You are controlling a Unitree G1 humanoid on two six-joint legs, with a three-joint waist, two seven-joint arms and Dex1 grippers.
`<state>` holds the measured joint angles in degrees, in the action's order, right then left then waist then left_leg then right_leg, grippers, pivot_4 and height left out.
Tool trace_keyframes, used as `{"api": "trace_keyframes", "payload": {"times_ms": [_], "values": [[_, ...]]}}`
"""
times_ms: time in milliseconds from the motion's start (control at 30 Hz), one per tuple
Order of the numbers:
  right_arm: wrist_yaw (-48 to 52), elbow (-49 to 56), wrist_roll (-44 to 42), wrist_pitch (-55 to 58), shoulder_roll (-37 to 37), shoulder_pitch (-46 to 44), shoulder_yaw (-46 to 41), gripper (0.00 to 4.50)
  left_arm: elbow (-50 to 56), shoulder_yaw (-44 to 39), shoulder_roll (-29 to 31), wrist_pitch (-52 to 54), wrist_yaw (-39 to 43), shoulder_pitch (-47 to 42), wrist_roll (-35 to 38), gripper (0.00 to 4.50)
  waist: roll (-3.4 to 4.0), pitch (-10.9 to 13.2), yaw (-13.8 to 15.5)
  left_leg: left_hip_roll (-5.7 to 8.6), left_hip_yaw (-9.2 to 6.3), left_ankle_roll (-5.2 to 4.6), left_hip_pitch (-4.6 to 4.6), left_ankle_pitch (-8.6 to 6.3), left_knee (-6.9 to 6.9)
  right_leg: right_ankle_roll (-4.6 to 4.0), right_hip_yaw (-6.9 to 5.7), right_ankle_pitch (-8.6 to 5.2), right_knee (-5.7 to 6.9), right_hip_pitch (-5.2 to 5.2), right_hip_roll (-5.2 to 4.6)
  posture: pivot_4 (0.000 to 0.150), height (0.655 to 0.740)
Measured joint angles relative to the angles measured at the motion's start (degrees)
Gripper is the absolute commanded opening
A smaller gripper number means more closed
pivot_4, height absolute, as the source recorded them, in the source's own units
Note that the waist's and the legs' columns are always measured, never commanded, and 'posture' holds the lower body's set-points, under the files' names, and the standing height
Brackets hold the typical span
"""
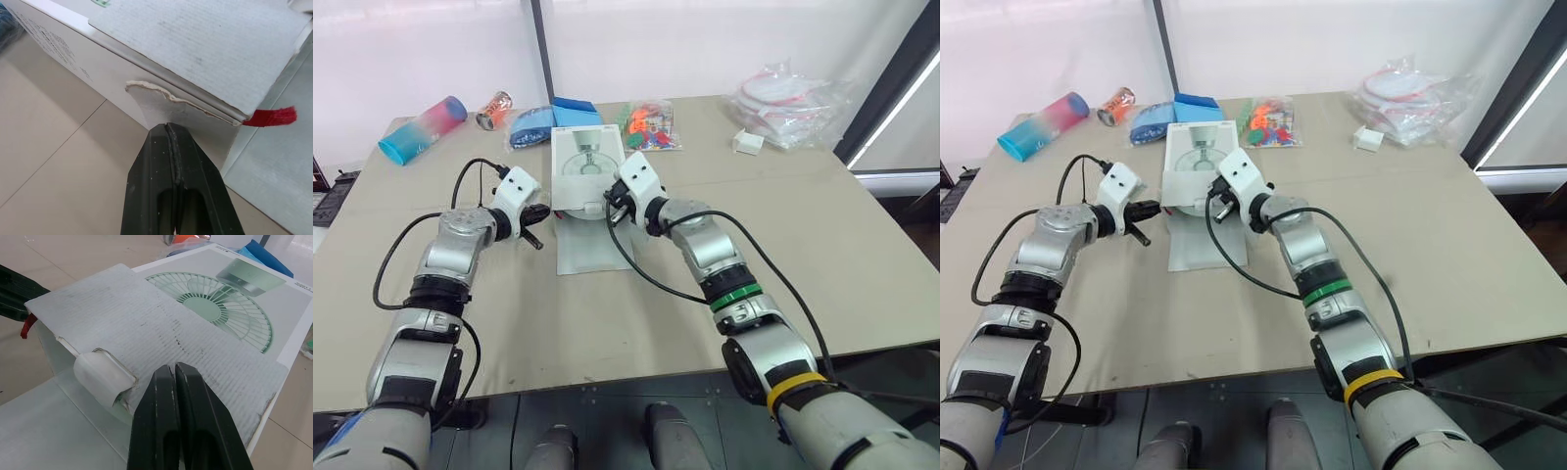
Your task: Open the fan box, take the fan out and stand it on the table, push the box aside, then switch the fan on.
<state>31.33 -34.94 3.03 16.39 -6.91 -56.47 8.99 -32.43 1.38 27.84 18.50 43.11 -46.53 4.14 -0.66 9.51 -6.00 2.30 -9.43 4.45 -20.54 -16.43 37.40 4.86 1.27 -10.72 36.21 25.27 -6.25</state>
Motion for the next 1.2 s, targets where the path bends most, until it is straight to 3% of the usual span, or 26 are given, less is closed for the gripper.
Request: {"api": "trace_keyframes", "payload": {"times_ms": [267, 333, 567, 600, 700, 767, 867, 967, 1000, 1033, 1100, 1200], "values": [[0.94, 0.99, -0.02, 0.37, -0.80, 0.31, 0.15, 0.12, 21.35, -7.72, 7.84, 10.29, -0.59, 14.96, 4.46, 0.00, 0.00, 0.00, -0.29, -0.01, -0.02, 0.00, 0.01, -0.01, -0.08, -0.03, 0.02, 0.01, 0.00, 0.08, 0.01, 0.150, 0.7400], [1.05, 0.91, -0.01, 0.06, -1.54, 0.33, 0.09, 0.12, 30.17, -12.61, 10.24, 13.62, 0.08, 23.16, 7.83, 0.00, 0.00, 0.00, -0.23, -0.02, -0.03, 0.01, 0.02, -0.01, -0.12, -0.05, 0.02, 0.02, -0.01, 0.08, 0.01, 0.150, 0.7400], [1.13, 0.30, 0.01, -0.70, -2.20, 0.23, -0.03, 0.12, 38.87, -18.49, 10.45, 16.92, 0.54, 33.73, 12.84, 0.00, -0.03, -0.02, 0.18, -0.02, -0.02, 0.01, 0.02, -0.03, -0.10, -0.06, 0.02, 0.03, -0.04, 0.03, 0.00, 0.150, 0.7400], [1.25, -0.82, -0.02, -1.51, -2.03, -0.30, 0.03, 0.12, 44.12, -24.05, 8.64, 18.56, 2.88, 46.60, 17.87, 0.00, 0.00, -0.04, 0.01, -0.06, 0.04, -0.05, 0.15, -0.11, -0.21, -0.15, 0.05, 0.03, -0.09, 0.05, 0.03, 0.150, 0.7400], [1.22, -1.38, 0.00, -1.97, -2.30, -0.40, -0.15, 0.12, 47.02, -24.95, 6.49, 21.49, 4.72, 53.26, 21.53, 0.00, -0.01, -0.04, 0.12, -0.08, 0.03, -0.29, 0.15, -0.24, -0.22, -0.17, 0.03, 0.02, -0.06, 0.04, 0.04, 0.150, 0.7400], [1.18, -2.36, 0.04, -2.74, -1.64, -0.53, 0.04, 0.12, 54.25, -27.11, 2.99, 25.83, 5.56, 59.91, 30.08, 0.00, -0.09, -0.11, 0.30, -0.07, 0.06, -0.40, 0.20, -0.31, -0.12, -0.16, 0.05, 0.06, -0.09, -0.10, 0.03, 0.150, 0.7400], [1.13, -2.88, 0.03, -3.33, -1.69, -0.55, -0.01, 0.00, 58.92, -26.97, -3.19, 30.78, 3.42, 61.94, 40.17, 0.82, -0.10, -0.11, 0.64, -0.08, 0.04, -0.47, 0.24, -0.36, -0.08, -0.17, 0.02, 0.05, -0.10, -0.14, 0.03, 0.150, 0.7400], [1.04, -3.49, 0.03, -4.04, -1.61, -0.55, -0.03, 0.00, 61.17, -27.20, -5.61, 33.50, -0.32, 61.13, 47.20, 1.77, -0.09, -0.16, 0.92, -0.11, 0.08, -0.46, 0.29, -0.35, -0.05, -0.20, 0.03, 0.08, -0.08, -0.16, 0.06, 0.150, 0.7400], [1.00, -3.60, 0.03, -4.12, -1.61, -0.55, -0.05, 0.00, 61.27, -27.29, -6.13, 33.86, -1.03, 60.70, 48.19, 2.28, -0.09, -0.16, 0.96, -0.11, 0.09, -0.46, 0.30, -0.35, -0.05, -0.20, 0.03, 0.08, -0.08, -0.17, 0.06, 0.150, 0.7400], [0.94, -3.73, 0.03, -4.26, -1.62, -0.56, -0.12, 0.00, 61.23, -27.44, -7.15, 34.27, -2.44, 59.87, 49.66, 2.38, -0.08, -0.17, 1.03, -0.11, 0.09, -0.47, 0.30, -0.35, -0.04, -0.20, 0.03, 0.08, -0.10, -0.19, 0.06, 0.150, 0.7400], [0.90, -4.30, 0.03, -4.63, -1.61, -0.78, -0.13, 0.00, 61.14, -27.54, -8.93, 34.79, -5.25, 58.05, 52.38, 3.24, -0.13, -0.20, 1.08, -0.11, 0.09, -0.46, 0.31, -0.36, -0.03, -0.21, 0.03, 0.08, -0.10, -0.19, 0.06, 0.150, 0.7400], [0.60, -6.10, 0.10, -5.63, -1.98, -1.77, -0.20, 0.00, 60.64, -27.10, -10.61, 35.70, -9.05, 56.16, 56.65, 3.99, -0.14, -0.21, 1.06, -0.11, 0.14, -0.46, 0.32, -0.36, -0.04, -0.21, 0.05, 0.08, -0.13, -0.18, 0.06, 0.150, 0.7400]]}}
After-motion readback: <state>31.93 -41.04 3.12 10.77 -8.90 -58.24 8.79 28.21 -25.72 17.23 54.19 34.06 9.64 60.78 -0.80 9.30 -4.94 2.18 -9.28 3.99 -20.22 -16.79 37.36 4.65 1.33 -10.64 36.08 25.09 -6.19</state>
